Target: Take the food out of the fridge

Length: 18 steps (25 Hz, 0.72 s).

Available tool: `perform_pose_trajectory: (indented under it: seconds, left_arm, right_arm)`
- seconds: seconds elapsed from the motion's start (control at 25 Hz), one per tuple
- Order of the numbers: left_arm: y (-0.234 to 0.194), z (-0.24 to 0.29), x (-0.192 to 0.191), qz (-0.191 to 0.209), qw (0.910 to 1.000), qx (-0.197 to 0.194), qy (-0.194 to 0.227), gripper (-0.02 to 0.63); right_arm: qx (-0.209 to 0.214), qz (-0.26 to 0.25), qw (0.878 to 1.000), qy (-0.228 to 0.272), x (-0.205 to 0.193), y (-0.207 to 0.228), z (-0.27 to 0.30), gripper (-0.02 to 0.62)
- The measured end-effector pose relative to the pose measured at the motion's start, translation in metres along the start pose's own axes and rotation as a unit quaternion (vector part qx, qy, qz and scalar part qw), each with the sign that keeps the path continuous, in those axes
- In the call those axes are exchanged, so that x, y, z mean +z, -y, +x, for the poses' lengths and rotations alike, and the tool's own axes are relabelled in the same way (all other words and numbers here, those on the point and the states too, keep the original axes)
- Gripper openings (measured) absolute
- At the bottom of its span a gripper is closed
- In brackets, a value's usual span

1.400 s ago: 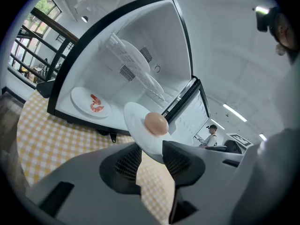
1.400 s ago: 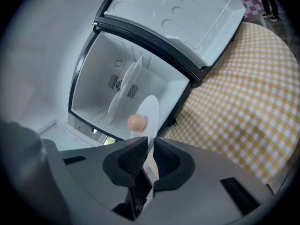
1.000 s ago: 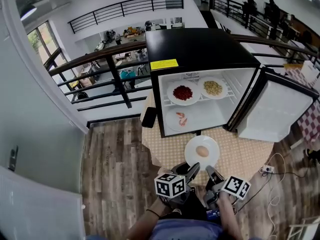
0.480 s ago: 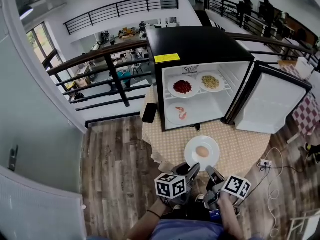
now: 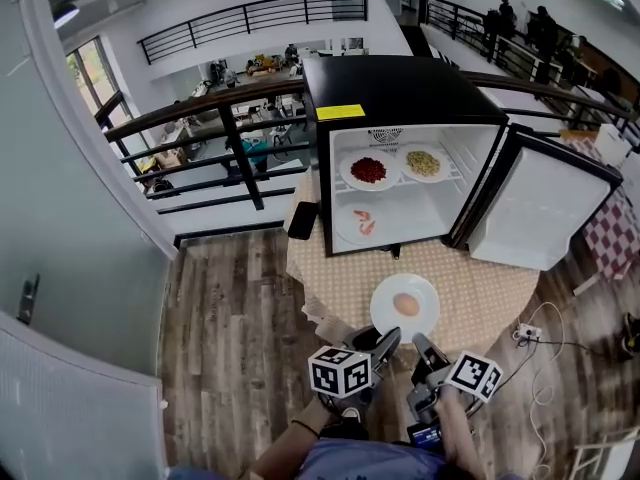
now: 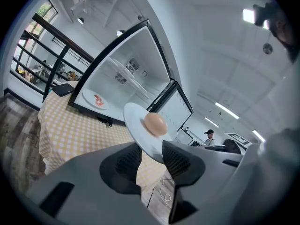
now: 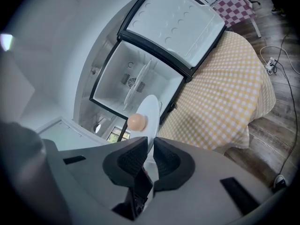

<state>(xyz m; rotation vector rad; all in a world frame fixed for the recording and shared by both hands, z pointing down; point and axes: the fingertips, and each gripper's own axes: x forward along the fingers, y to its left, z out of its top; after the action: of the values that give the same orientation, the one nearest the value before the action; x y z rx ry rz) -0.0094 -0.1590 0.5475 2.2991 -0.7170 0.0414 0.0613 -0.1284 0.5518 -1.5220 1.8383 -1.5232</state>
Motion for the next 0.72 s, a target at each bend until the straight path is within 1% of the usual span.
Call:
perform_pose_trajectory:
  seconds: [0.16, 0.32, 0.44, 0.56, 0.72]
  left_arm:
    - [0.017, -0.001, -0.007, -0.007, 0.9999, 0.006, 0.009, 0.147]
    - [0.043, 0.001, -0.020, 0.000, 0.9998, 0.013, 0.014, 0.147]
    - [0.062, 0.002, -0.035, -0.002, 0.9996, 0.021, 0.017, 0.147]
    - [0.083, 0.004, -0.052, -0.007, 0.9994, 0.027, 0.022, 0.147]
    - [0.112, 0.004, -0.073, -0.003, 0.9990, 0.035, 0.028, 0.147]
  right_arm:
    - [0.008, -0.005, 1.000, -0.003, 0.003, 0.002, -0.018, 0.048]
    - [0.013, -0.008, 1.000, -0.009, 0.006, 0.009, -0.045, 0.048]
    - [0.023, -0.014, 1.000, -0.015, 0.007, 0.017, -0.066, 0.048]
    - [0.030, -0.009, 0.999, -0.019, 0.008, 0.025, -0.090, 0.048]
    - [0.026, -0.016, 0.999, -0.027, 0.007, 0.040, -0.124, 0.048]
